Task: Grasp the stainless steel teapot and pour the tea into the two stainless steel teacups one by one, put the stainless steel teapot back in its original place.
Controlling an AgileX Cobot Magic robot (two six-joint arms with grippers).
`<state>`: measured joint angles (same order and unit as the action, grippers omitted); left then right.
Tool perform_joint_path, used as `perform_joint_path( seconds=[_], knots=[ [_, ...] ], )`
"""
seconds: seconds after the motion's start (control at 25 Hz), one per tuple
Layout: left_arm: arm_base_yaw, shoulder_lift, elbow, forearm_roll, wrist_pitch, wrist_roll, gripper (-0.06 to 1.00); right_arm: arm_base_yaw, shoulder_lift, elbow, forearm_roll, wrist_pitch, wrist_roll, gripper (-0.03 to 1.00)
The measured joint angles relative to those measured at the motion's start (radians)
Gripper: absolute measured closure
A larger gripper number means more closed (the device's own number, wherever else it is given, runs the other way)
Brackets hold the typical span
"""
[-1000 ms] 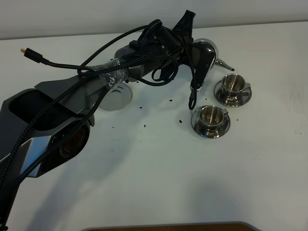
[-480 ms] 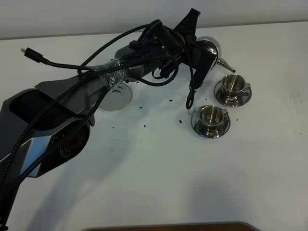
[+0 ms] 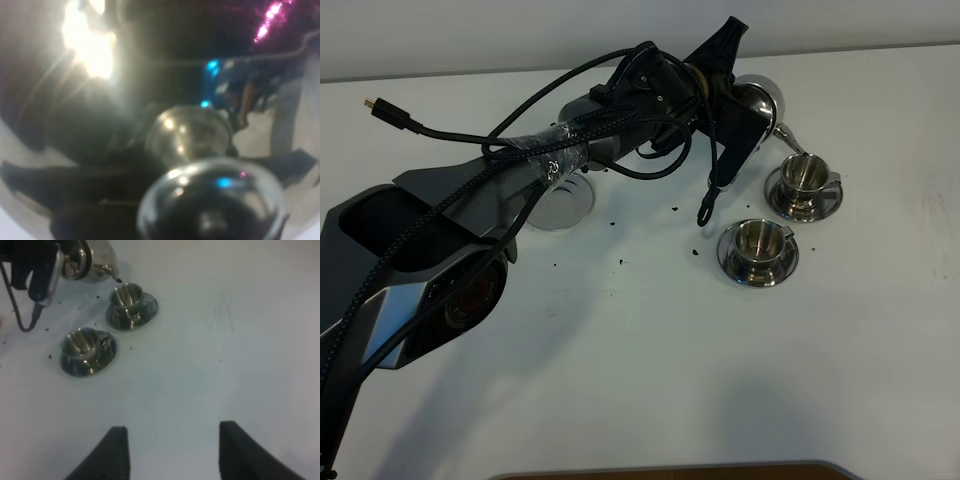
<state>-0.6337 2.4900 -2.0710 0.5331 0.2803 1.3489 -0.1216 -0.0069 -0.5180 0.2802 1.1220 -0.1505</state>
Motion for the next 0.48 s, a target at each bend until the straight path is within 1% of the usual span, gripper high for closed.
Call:
perform_joint_path(
  seconds=[0.36,0.48],
  knots=[
    [0.000,0.008,0.000,0.003,-0.046,0.079,0.70,0.000,0.000,0.000,0.000,0.000,0.000,0.55],
    [0.000,0.008,0.000,0.003,-0.057,0.089,0.70,0.000,0.000,0.000,0.000,0.000,0.000,0.55]
  ],
)
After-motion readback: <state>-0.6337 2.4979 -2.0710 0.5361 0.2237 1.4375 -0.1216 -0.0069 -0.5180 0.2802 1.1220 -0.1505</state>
